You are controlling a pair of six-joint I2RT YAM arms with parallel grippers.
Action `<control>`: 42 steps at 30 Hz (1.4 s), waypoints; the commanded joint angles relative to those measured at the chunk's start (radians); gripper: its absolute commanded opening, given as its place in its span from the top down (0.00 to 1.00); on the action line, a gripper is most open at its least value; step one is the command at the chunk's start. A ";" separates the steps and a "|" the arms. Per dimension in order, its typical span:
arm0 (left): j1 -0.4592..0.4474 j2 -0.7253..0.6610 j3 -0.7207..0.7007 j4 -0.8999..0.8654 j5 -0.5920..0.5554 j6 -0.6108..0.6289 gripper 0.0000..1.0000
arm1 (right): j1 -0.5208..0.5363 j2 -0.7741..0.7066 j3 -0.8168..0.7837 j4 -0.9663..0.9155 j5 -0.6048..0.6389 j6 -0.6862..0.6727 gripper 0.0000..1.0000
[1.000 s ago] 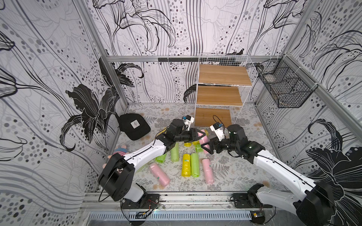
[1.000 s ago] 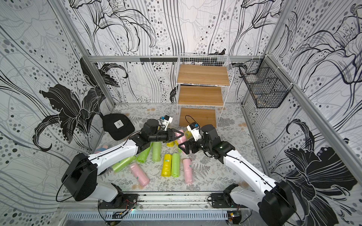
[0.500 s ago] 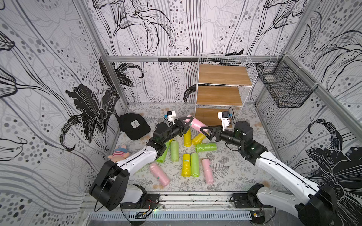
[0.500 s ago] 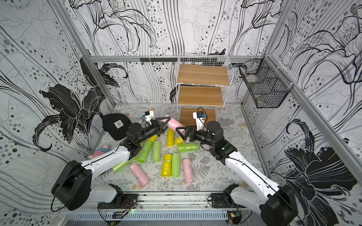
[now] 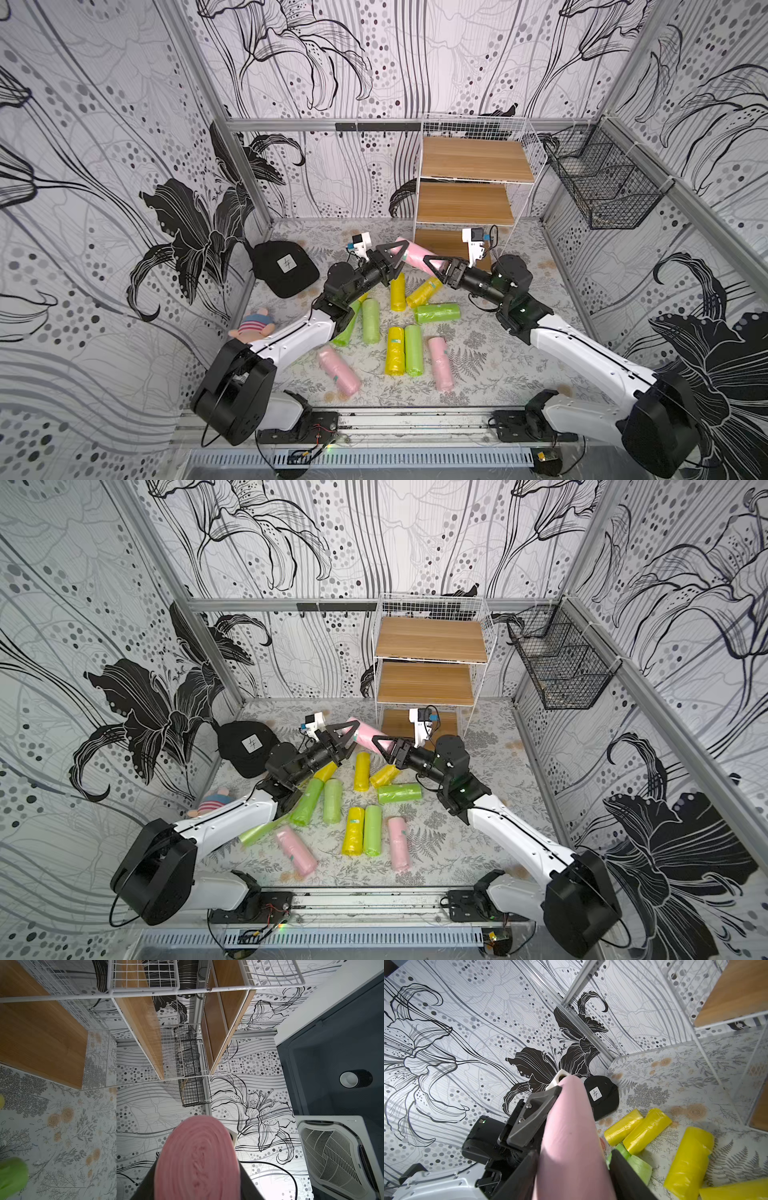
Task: Sort the rolls of trash bags by color and place them on the shelf
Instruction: Pick up the roll of trash bags from the center of the board.
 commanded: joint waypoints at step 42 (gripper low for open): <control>0.004 -0.217 0.237 -0.877 -0.157 0.809 0.07 | -0.164 0.385 1.271 -0.915 0.872 -0.872 0.71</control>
